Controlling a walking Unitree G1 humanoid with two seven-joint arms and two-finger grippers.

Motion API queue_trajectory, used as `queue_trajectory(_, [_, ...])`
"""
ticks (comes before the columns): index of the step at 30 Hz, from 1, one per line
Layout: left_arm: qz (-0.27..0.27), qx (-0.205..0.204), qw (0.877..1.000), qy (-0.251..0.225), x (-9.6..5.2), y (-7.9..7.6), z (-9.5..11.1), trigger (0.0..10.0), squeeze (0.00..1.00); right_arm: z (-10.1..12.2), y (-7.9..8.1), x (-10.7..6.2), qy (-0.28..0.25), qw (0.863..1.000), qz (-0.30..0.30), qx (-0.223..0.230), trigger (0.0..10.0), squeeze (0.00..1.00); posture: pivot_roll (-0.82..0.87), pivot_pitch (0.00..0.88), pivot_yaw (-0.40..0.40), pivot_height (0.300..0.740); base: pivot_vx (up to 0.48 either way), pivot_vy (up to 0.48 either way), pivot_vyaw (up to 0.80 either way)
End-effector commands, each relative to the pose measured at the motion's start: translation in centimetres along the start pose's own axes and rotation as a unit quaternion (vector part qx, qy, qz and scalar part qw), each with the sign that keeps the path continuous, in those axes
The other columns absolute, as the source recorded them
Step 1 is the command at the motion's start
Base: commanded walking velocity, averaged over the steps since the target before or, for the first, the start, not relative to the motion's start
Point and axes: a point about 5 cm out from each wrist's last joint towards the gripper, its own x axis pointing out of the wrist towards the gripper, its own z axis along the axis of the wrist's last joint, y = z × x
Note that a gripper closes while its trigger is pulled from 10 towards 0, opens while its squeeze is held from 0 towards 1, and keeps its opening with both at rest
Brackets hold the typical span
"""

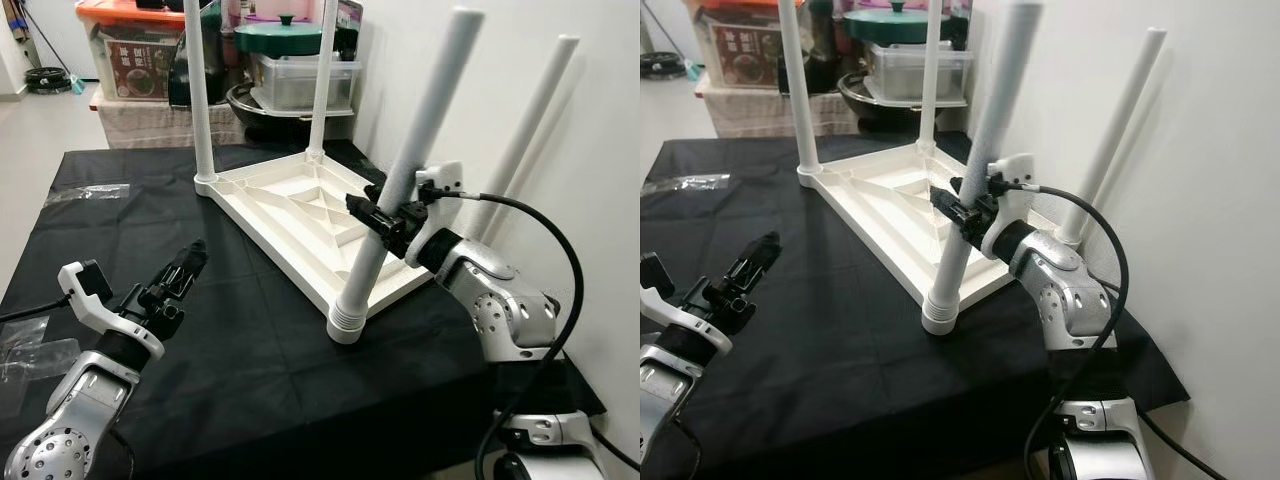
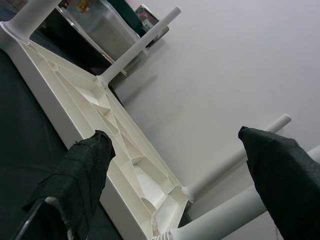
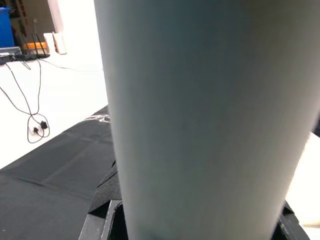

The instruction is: Building children table

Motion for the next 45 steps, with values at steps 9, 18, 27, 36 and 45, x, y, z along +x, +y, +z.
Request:
queue_trajectory(9, [0.015, 0.001, 1.000, 0.002, 0.1, 0.4, -0.2, 10.0, 0.00, -4.3, 1.4, 0.0, 0.091, 0.995, 0.034, 0.031, 10.0, 0.00, 0.04, 0.000, -0.083, 0.740, 0.000, 0.000, 0.00])
queue_trajectory(18, [0.016, 0.001, 1.000, 0.001, 0.0, 0.5, -0.2, 10.0, 0.00, -4.5, 1.9, -0.1, 0.109, 0.989, 0.097, -0.004, 10.0, 0.00, 0.04, 0.000, -0.087, 0.740, 0.000, 0.000, 0.00])
queue_trajectory(27, [0.019, -0.007, 1.000, -0.006, -0.1, 0.6, -0.1, 10.0, 0.00, -5.0, 3.2, -2.1, 0.111, 0.960, 0.257, -0.002, 10.0, 0.00, 0.05, 0.000, -0.095, 0.740, 0.000, 0.000, 0.00])
queue_trajectory(36, [0.021, -0.008, 1.000, -0.005, -0.1, 0.7, 0.0, 10.0, 0.00, -5.1, 3.2, -1.8, 0.081, 0.938, 0.335, 0.044, 10.0, 0.00, 0.06, 0.000, -0.095, 0.740, 0.000, 0.000, 0.00])
queue_trajectory(45, [0.027, -0.010, 1.000, -0.007, -0.4, 0.8, 0.0, 10.0, 0.00, -6.2, 2.9, -1.0, 0.093, 0.929, 0.348, 0.082, 10.0, 0.00, 0.08, 0.000, -0.104, 0.740, 0.000, 0.000, 0.00])
